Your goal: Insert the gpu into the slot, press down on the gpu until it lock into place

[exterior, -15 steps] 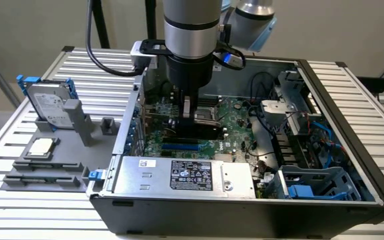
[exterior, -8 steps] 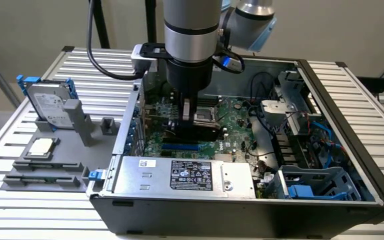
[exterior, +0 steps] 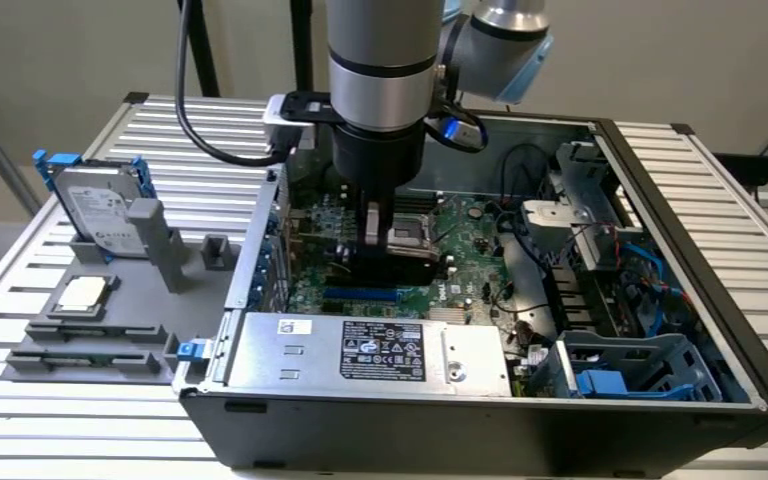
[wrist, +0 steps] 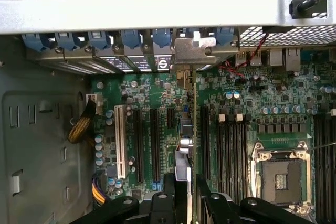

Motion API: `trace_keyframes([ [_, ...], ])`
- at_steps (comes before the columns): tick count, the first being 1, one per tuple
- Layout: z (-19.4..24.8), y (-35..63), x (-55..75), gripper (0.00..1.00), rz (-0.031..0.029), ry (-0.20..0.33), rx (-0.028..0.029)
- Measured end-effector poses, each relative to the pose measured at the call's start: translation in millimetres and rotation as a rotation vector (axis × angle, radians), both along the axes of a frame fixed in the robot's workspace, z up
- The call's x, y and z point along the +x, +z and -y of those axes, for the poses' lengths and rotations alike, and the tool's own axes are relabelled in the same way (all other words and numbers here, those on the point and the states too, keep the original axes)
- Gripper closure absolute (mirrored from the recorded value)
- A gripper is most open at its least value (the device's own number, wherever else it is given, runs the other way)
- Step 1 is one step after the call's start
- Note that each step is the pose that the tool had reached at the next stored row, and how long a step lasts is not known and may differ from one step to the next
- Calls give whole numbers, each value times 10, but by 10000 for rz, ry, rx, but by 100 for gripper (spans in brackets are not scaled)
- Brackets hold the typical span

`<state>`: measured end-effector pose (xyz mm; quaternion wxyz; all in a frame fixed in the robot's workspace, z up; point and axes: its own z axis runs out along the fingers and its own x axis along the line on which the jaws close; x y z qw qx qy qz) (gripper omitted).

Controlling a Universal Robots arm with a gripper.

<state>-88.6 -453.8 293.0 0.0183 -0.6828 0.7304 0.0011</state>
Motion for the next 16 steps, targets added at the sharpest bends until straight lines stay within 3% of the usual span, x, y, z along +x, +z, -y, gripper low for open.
trace_keyframes([
  [16,-18,-137,-26,74,0,-12,0],
])
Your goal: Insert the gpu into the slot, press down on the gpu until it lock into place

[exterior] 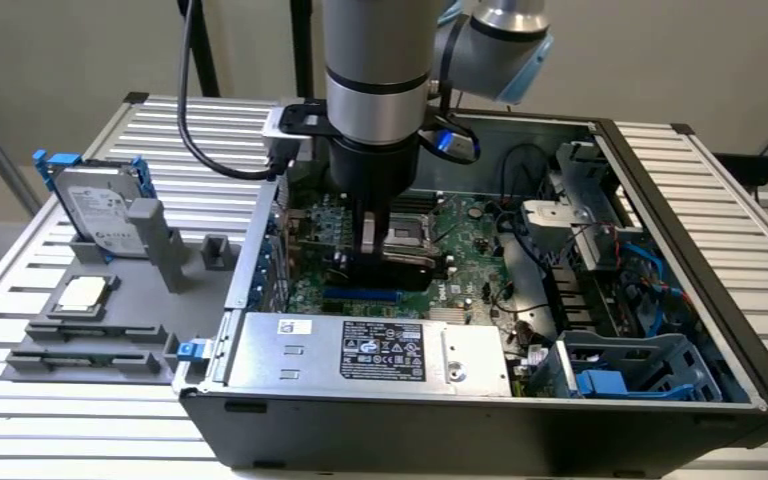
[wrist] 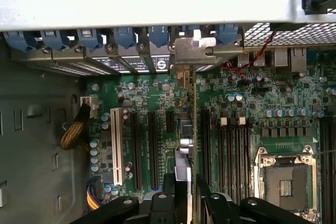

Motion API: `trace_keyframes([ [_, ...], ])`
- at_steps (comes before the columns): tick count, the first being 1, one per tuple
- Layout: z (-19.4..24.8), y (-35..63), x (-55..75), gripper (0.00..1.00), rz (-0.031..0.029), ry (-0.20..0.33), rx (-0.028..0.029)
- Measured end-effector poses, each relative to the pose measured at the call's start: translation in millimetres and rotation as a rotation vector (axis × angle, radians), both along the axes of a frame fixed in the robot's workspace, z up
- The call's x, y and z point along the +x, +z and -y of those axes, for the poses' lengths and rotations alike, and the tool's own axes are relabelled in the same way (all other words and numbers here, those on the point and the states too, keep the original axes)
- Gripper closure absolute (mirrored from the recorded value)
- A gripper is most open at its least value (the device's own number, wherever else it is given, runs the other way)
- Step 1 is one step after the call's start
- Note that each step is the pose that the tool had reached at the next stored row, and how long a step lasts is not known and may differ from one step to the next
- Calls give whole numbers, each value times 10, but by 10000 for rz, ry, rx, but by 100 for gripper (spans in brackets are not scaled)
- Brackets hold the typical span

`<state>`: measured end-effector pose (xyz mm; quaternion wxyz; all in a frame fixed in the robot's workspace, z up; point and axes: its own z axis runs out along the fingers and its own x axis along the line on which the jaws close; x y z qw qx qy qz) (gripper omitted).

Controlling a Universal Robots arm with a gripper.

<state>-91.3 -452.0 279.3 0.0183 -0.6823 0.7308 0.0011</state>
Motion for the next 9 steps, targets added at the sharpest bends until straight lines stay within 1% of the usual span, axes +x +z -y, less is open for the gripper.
trace_keyframes([
  [5,-5,-61,-3,74,0,0,0],
  [9,-5,-64,-3,74,-2,2,-2],
])
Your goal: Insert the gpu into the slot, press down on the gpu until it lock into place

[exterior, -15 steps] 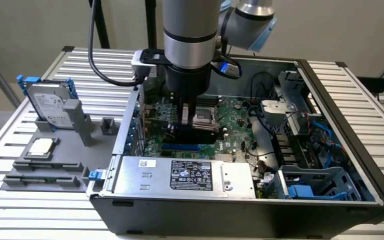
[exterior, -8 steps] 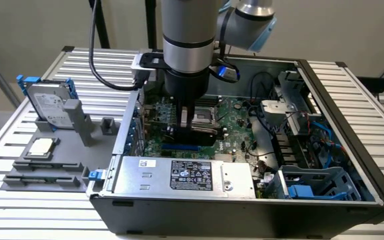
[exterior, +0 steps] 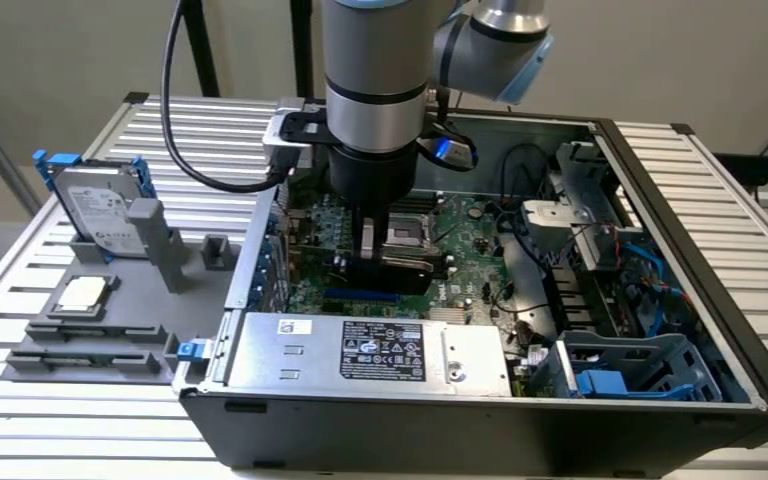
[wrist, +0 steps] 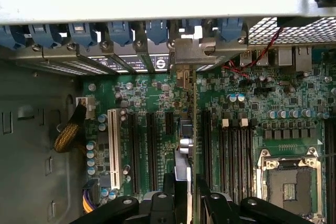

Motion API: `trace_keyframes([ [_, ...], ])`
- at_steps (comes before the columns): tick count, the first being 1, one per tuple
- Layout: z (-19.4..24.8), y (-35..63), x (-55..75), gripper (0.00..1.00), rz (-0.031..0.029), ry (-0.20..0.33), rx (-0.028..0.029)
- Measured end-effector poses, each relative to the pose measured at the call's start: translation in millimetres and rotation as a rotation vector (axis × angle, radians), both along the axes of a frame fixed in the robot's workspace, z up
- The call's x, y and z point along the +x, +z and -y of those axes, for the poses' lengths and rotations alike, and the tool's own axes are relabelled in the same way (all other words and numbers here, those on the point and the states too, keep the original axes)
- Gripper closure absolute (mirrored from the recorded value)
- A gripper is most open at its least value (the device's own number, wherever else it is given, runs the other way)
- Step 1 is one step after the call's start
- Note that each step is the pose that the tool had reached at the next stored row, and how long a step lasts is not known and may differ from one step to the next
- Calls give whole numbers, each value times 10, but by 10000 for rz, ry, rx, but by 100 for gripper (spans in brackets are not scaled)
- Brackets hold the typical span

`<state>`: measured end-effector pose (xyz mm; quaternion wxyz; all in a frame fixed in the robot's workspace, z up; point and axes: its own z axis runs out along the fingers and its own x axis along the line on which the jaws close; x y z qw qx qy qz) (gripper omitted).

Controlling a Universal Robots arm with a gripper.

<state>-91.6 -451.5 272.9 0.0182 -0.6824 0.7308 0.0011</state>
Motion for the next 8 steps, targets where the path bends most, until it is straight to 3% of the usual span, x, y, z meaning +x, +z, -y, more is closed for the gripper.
trace_keyframes([
  [8,-25,-6,-2,74,2,18,3],
])
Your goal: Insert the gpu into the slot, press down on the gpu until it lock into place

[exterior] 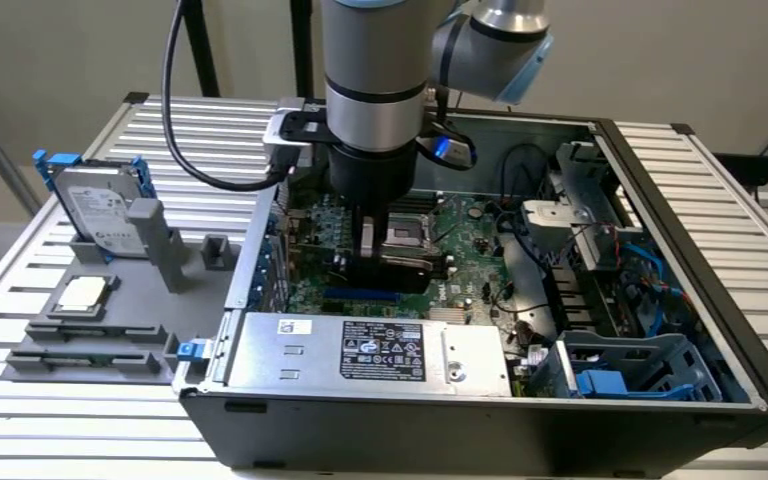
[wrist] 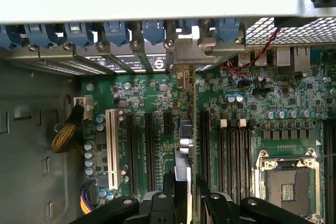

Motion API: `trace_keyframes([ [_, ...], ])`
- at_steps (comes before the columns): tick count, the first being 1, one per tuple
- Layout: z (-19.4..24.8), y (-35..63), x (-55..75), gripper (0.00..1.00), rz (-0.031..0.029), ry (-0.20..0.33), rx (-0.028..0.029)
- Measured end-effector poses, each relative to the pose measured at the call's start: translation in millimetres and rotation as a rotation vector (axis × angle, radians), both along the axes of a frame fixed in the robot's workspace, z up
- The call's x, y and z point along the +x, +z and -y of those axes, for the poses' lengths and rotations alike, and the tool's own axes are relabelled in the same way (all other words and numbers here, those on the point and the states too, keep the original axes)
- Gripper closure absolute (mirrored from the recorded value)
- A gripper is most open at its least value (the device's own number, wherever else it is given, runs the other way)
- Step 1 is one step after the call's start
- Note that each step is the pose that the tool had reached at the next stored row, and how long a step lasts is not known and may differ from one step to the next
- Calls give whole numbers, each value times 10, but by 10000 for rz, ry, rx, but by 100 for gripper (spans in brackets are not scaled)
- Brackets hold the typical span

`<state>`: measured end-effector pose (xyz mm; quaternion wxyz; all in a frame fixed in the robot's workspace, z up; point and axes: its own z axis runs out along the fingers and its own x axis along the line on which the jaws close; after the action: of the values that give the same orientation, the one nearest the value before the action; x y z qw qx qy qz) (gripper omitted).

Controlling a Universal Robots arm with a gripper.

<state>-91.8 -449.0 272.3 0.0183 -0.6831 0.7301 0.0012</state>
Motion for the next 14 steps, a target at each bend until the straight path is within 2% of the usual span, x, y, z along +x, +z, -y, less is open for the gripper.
trace_keyframes([
  [8,-19,-12,-25,74,-1,43,-1],
  [14,-21,-31,-32,74,0,270,-1],
])
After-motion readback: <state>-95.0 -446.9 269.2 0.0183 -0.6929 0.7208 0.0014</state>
